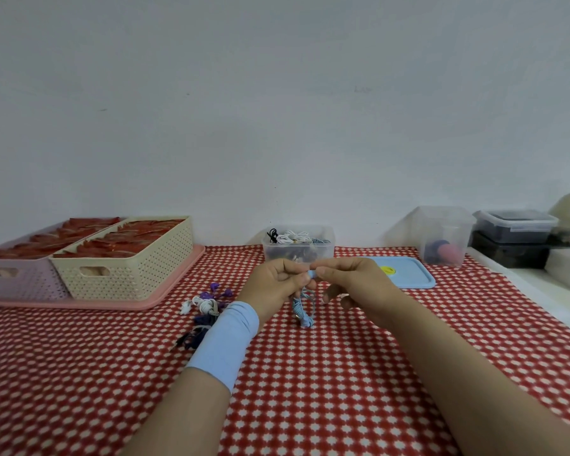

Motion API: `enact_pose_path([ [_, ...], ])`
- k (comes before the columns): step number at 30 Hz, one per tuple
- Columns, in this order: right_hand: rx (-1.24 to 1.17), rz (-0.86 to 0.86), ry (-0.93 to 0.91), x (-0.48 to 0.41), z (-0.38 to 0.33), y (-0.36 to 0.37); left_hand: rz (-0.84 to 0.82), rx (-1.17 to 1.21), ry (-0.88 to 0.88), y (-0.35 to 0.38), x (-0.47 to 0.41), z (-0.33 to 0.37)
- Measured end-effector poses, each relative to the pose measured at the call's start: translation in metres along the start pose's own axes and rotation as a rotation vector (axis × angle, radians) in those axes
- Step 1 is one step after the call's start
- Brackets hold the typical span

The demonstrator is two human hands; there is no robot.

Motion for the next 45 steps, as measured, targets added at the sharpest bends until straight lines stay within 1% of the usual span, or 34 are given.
enact_pose_path([
  [4,0.062,0.014,-0.074,0.003,-0.003,-0.001,0.014,-0.08,0.032,-0.002,-0.003,-0.001],
  [9,0.017,0.043,-0.124,0.005,-0.006,-0.001,0.03,-0.122,0.055,-0.001,-0.001,0.0],
  [12,0.042,0.04,-0.139,0.005,-0.006,-0.001,0.059,-0.142,0.079,-0.003,-0.001,0.001],
  [16,0.127,0.046,-0.188,0.002,-0.004,-0.001,0.062,-0.154,0.069,-0.003,-0.001,-0.001],
  [18,0.096,0.035,-0.145,0.001,-0.002,-0.002,0.047,-0.128,0.038,-0.004,-0.001,-0.002],
  [21,-0.07,-0.081,0.036,0.002,0.003,-0.002,-0.007,-0.084,-0.01,-0.004,0.0,0.0],
  [24,-0.161,-0.177,0.117,0.003,0.007,0.001,-0.046,-0.062,-0.02,-0.004,0.001,-0.001],
  [27,-0.177,-0.195,0.138,0.003,0.008,0.003,-0.081,-0.024,-0.038,-0.003,0.002,-0.001],
  [32,-0.151,-0.164,0.156,0.001,0.01,0.004,-0.097,0.075,-0.081,0.001,0.004,-0.004],
  [37,-0.188,-0.191,0.173,0.003,0.009,0.005,-0.118,0.139,-0.114,0.002,0.003,-0.007],
  [45,-0.163,-0.167,0.156,0.004,0.008,0.006,-0.113,0.138,-0.126,-0.001,0.002,-0.011],
])
Point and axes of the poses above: each hand's wrist, its own x-axis away from the middle knuckle, its own y-axis out of the palm, z = x × y, the point moved 5 cm from there along -x, towards the middle knuckle, and after that the axes turned 10 degrees about z, right-handed, at the moved point
